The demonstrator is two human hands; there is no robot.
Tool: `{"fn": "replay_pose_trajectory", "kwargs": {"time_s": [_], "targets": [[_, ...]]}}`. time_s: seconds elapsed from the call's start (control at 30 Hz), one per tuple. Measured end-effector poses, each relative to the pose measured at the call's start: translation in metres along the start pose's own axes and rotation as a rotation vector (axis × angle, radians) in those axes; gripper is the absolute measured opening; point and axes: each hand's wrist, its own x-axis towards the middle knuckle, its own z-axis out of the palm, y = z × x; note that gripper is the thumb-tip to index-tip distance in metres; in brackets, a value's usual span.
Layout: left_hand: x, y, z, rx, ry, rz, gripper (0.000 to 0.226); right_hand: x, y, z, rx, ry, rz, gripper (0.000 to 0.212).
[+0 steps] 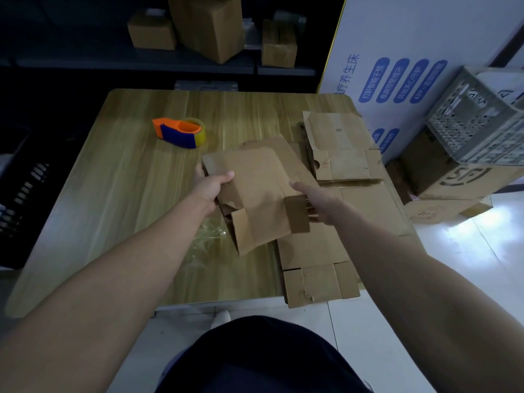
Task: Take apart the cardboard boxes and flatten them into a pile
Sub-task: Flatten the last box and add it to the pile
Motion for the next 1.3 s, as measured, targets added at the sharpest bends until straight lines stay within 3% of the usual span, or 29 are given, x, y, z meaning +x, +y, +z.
{"fn": "replay_pose_trajectory", "kwargs": {"time_s": [0.1, 0.17, 0.3, 0.4, 0.5, 0.63, 0.7, 0.73, 0.8, 0.87, 1.0, 1.03, 1.13, 1.2, 1.3], "targets": [[-0.002, 0.002, 0.004, 0.036, 0.038, 0.072, 0.068, 0.003, 0.000, 0.000, 0.089, 0.020, -0.008, 0.086], [-0.006, 0.005, 0.010, 0.009, 0.049, 0.116, 0.055, 0.002, -0.003, -0.001, 0.117, 0.054, -0.015, 0.094], [-0.010, 0.009, 0.021, -0.021, -0.043, 0.201, 0.039, -0.002, -0.014, -0.005, 0.129, 0.094, -0.016, 0.107], [-0.013, 0.012, 0.027, 0.058, -0.112, 0.279, 0.031, -0.005, -0.026, -0.009, 0.283, 0.101, -0.042, 0.103], [-0.021, 0.011, 0.034, 0.152, -0.228, 0.341, 0.029, -0.014, -0.032, -0.018, 0.648, 0.009, -0.021, 0.092], [-0.025, 0.005, 0.032, 0.138, -0.412, 0.321, 0.045, -0.026, -0.028, -0.032, 0.924, -0.127, -0.028, 0.053], [-0.028, 0.000, 0.029, 0.195, -0.455, 0.298, 0.052, -0.029, -0.022, -0.039, 0.877, -0.146, -0.013, 0.028], [-0.030, -0.003, 0.028, 0.270, -0.455, 0.292, 0.045, -0.030, -0.018, -0.041, 0.816, -0.130, 0.004, 0.023], [-0.027, -0.010, 0.025, 0.465, -0.465, 0.281, 0.029, -0.029, -0.007, -0.045, 0.717, -0.093, 0.026, 0.021], [-0.021, -0.020, 0.023, 0.563, -0.443, 0.238, 0.033, -0.025, 0.007, -0.048, 0.687, -0.076, 0.060, 0.019], [-0.013, -0.034, 0.026, 0.319, -0.279, 0.062, 0.043, -0.017, 0.037, -0.057, 0.573, -0.051, 0.132, 0.016], [-0.009, -0.038, 0.027, 0.249, -0.233, 0.008, 0.043, -0.014, 0.045, -0.059, 0.501, -0.032, 0.151, 0.016], [-0.003, -0.054, 0.034, 0.287, -0.173, -0.140, 0.076, -0.012, 0.063, -0.062, 0.287, -0.027, 0.179, 0.019], [-0.006, -0.064, 0.042, 0.306, -0.144, -0.174, 0.060, -0.012, 0.067, -0.064, 0.274, -0.031, 0.165, 0.028], [-0.010, -0.075, 0.047, 0.297, -0.084, -0.162, 0.049, -0.011, 0.067, -0.069, 0.171, -0.047, 0.104, 0.060]]}}
